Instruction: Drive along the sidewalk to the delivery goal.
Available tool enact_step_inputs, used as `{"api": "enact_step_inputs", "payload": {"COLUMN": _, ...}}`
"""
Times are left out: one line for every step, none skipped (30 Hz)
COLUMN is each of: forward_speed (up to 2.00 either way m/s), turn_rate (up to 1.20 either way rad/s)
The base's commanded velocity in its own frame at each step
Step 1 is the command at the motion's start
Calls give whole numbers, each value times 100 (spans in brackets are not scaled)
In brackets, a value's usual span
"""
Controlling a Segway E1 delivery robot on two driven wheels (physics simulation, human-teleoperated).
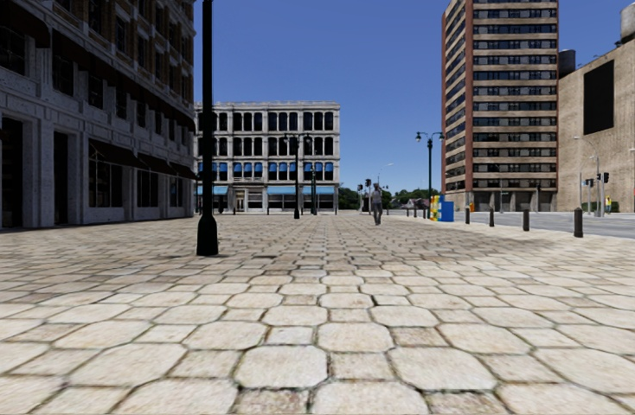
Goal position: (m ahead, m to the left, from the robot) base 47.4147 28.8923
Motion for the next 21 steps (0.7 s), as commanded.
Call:
{"api": "enact_step_inputs", "payload": {"forward_speed": 200, "turn_rate": 0}}
{"api": "enact_step_inputs", "payload": {"forward_speed": 200, "turn_rate": 0}}
{"api": "enact_step_inputs", "payload": {"forward_speed": 200, "turn_rate": 0}}
{"api": "enact_step_inputs", "payload": {"forward_speed": 200, "turn_rate": 0}}
{"api": "enact_step_inputs", "payload": {"forward_speed": 200, "turn_rate": 0}}
{"api": "enact_step_inputs", "payload": {"forward_speed": 200, "turn_rate": 0}}
{"api": "enact_step_inputs", "payload": {"forward_speed": 200, "turn_rate": 0}}
{"api": "enact_step_inputs", "payload": {"forward_speed": 200, "turn_rate": 0}}
{"api": "enact_step_inputs", "payload": {"forward_speed": 200, "turn_rate": 0}}
{"api": "enact_step_inputs", "payload": {"forward_speed": 200, "turn_rate": 0}}
{"api": "enact_step_inputs", "payload": {"forward_speed": 200, "turn_rate": 0}}
{"api": "enact_step_inputs", "payload": {"forward_speed": 200, "turn_rate": 0}}
{"api": "enact_step_inputs", "payload": {"forward_speed": 200, "turn_rate": 0}}
{"api": "enact_step_inputs", "payload": {"forward_speed": 200, "turn_rate": 0}}
{"api": "enact_step_inputs", "payload": {"forward_speed": 200, "turn_rate": 0}}
{"api": "enact_step_inputs", "payload": {"forward_speed": 200, "turn_rate": 0}}
{"api": "enact_step_inputs", "payload": {"forward_speed": 200, "turn_rate": 0}}
{"api": "enact_step_inputs", "payload": {"forward_speed": 200, "turn_rate": 0}}
{"api": "enact_step_inputs", "payload": {"forward_speed": 200, "turn_rate": 0}}
{"api": "enact_step_inputs", "payload": {"forward_speed": 200, "turn_rate": 0}}
{"api": "enact_step_inputs", "payload": {"forward_speed": 200, "turn_rate": 0}}
